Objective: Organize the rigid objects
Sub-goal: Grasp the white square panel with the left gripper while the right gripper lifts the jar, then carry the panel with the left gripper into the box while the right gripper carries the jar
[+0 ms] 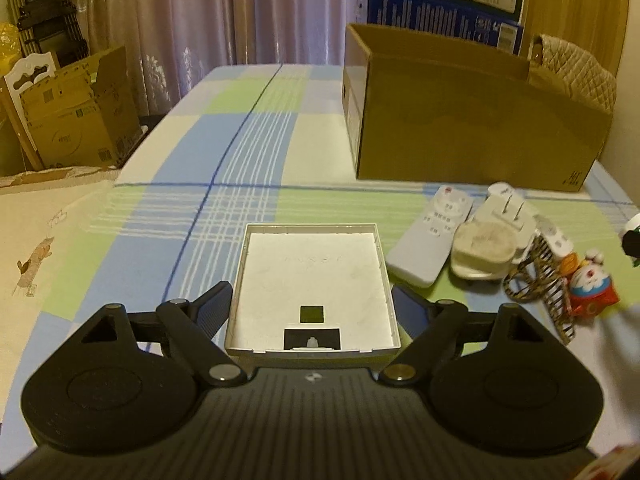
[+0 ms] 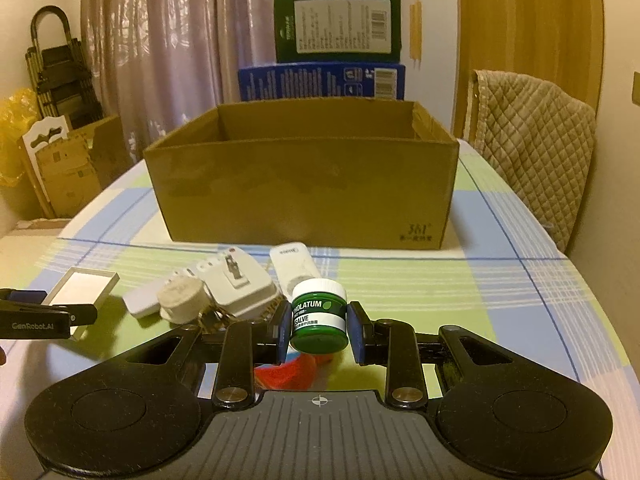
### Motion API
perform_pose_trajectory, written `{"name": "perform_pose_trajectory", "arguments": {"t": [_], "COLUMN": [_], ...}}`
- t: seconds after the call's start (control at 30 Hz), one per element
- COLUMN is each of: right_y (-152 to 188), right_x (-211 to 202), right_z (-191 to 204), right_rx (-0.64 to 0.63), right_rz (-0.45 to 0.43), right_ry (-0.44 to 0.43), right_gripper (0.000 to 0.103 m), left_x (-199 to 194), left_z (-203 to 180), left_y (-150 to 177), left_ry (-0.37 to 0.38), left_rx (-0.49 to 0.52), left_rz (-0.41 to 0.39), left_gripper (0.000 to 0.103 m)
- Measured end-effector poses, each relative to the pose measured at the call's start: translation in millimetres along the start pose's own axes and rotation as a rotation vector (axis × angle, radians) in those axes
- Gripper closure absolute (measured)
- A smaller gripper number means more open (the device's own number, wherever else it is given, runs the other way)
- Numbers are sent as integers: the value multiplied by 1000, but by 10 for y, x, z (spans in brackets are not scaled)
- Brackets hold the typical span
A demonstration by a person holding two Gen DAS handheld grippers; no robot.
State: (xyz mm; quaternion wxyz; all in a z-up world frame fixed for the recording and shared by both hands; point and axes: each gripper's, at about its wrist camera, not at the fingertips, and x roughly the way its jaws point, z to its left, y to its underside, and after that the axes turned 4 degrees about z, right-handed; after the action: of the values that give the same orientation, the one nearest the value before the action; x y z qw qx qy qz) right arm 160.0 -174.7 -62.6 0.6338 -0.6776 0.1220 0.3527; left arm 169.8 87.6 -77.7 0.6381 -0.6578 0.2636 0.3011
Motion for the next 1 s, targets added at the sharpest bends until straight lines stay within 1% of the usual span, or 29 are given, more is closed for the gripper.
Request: {"name": "perform_pose_trajectory", "arguments": {"t": [0.2, 0.33, 0.57, 0.7, 0.8, 1.0], "right_y": [-272, -504, -957, -1219, -1377, -1535], "right_x": [-132, -198, -201, -43, 125, 473], "right_z": [14, -11, -68, -140, -208, -278], "right_rx": [-14, -5, -13, -16, 4, 7], "right_rz": [-70, -111, -194, -216, -213, -190], "right_ry": [-11, -19, -6, 3, -2, 17], "right_gripper": [77, 77, 77, 77, 77, 77], "left_x": [-289, -419, -541, -493, -399, -87], "left_z": [-94, -206, -475, -603, -690, -777], "left_y": [-205, -421, -868, -1158, -1362, -1669], "left_ry": [36, 83, 135, 148, 147, 159], "left_rx": [-7, -25, 26, 56, 79, 78], "left_rz": [-63, -96, -165, -194, -210, -200], "left_gripper": [20, 20, 20, 20, 20, 20]}}
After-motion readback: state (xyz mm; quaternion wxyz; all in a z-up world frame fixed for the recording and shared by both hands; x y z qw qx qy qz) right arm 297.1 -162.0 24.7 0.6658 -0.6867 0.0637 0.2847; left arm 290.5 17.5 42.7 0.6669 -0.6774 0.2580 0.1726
